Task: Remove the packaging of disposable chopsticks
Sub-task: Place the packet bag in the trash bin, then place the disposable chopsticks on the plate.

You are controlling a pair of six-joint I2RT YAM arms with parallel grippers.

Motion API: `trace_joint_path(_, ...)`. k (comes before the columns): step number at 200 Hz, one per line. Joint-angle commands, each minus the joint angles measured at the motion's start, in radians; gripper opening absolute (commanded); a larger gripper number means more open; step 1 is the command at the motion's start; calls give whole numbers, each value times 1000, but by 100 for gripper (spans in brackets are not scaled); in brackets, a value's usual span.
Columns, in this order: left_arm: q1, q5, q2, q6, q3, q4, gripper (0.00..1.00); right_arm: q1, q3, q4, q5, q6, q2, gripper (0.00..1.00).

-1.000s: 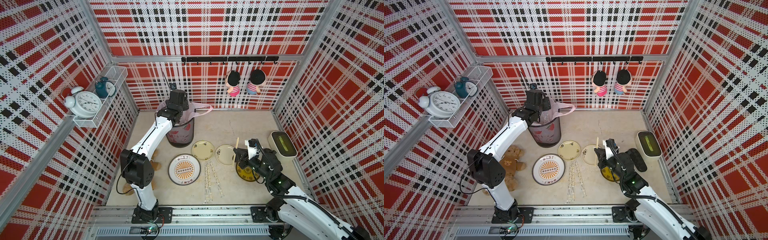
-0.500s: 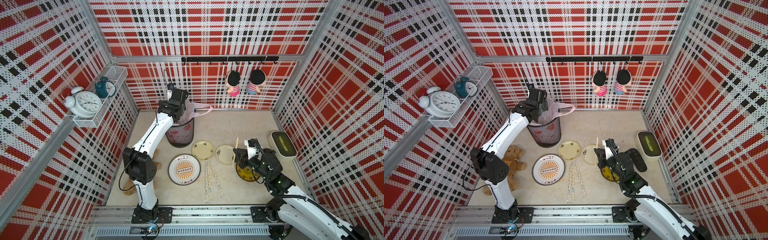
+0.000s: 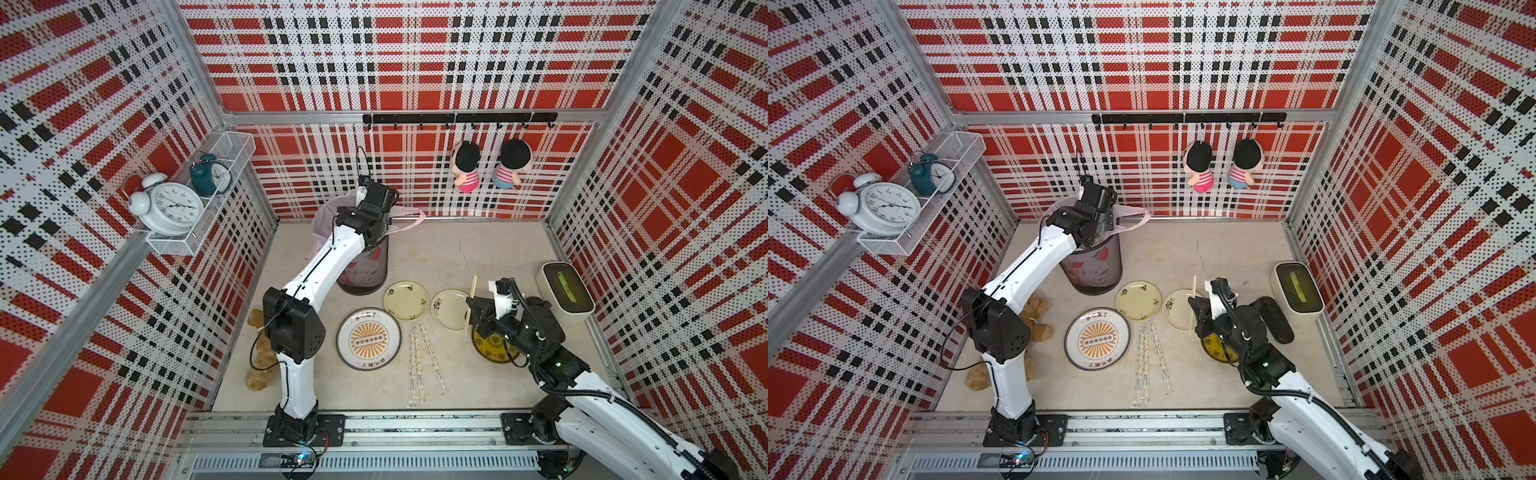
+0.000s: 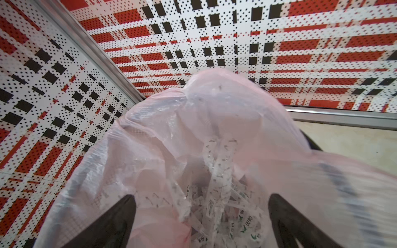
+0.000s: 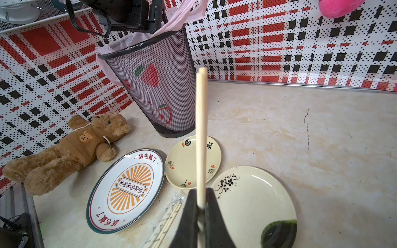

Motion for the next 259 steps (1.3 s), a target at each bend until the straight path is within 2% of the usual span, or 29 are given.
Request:
trace_joint_path(1,40,7,-3,-6,15,-15,98,-8,-7,27,-1,-2,-7,0)
trace_joint_path(10,47,41,-15,1,4,-4,94,-8,-5,27,-1,-2,-5,0)
trace_joint_path(22,53,66,-48,0,-34,43,94,-8,-3,27,-1,-1,0,0)
trace_joint_path(40,50,117,-130,1,-122,149,100,-8,0,25,-4,-1,9,0)
trace_joint_path(95,24,246,-416,1,-393,420,98,-9,28,12,-6,16,52,0)
trace_joint_path(124,-114,249,-584,9,-596,576,98,-12,64,-24,8,49,105,0)
trace_joint_path(149,-253,311,-729,2,-801,729,98,-19,100,-94,44,87,151,0)
trace_joint_path(173,-362,389,-813,-25,-973,858,98,-52,123,-140,3,121,197,0)
trace_joint_path(203,-468,432,-825,-51,-1118,963,98,-144,146,-193,-111,172,255,0)
trace_joint_path(225,-520,489,-797,-76,-1207,1056,98,-290,122,-135,-394,244,294,0)
trace_joint_path(234,-549,488,-773,-77,-1222,1080,98,-346,124,-142,-472,256,314,0)
trace_joint_path(243,-579,483,-733,-73,-1218,1083,99,-388,136,-180,-492,283,325,0)
trace_joint_path(259,-612,490,-675,-69,-1206,1084,100,-427,170,-299,-443,270,337,0)
